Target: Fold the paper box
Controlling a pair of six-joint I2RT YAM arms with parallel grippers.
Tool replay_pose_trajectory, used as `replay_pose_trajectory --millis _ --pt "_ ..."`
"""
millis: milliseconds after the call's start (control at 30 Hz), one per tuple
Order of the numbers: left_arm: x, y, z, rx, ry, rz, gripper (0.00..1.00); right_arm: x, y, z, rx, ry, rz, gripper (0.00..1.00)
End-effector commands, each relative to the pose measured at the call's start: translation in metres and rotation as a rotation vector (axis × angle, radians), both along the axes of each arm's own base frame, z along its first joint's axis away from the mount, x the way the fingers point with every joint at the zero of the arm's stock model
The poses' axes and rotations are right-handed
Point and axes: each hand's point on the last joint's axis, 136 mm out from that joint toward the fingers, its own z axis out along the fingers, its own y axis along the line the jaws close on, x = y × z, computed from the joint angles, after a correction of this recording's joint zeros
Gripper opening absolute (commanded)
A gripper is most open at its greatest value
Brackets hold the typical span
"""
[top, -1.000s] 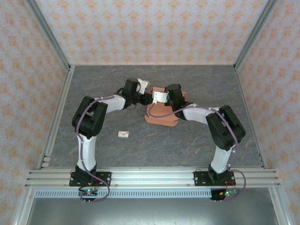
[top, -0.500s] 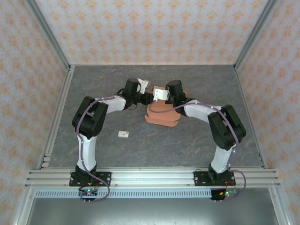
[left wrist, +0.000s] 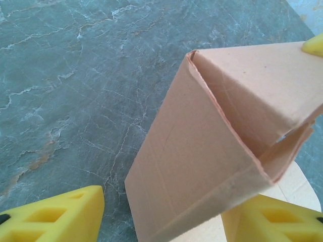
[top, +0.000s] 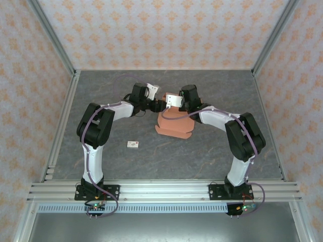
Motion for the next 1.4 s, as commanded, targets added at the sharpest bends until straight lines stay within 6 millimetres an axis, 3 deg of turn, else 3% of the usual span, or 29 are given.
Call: replay_pose_trajectory --millis 0,300,1067,1367 --pt "0.017 -0.002 0.022 -0.032 -0.078 -0.034 0.65 -0.017 0.011 -0.003 0.021 0.081 0.065 0.0" --pt "0.014 -0.006 0.017 -0.034 -0.077 -0.08 0.71 -0.018 0.01 -0.003 0.028 0.105 0.066 0.0" --pt "0.001 0.013 -0.007 0.153 -0.005 0.034 0.47 -0.004 0.008 0.024 0.092 0.0 0.001 0.0" --pt "0.007 0.019 -0.007 0.171 -0.005 0.104 0.28 -0.005 0.009 0.031 0.109 -0.012 0.001 0.0"
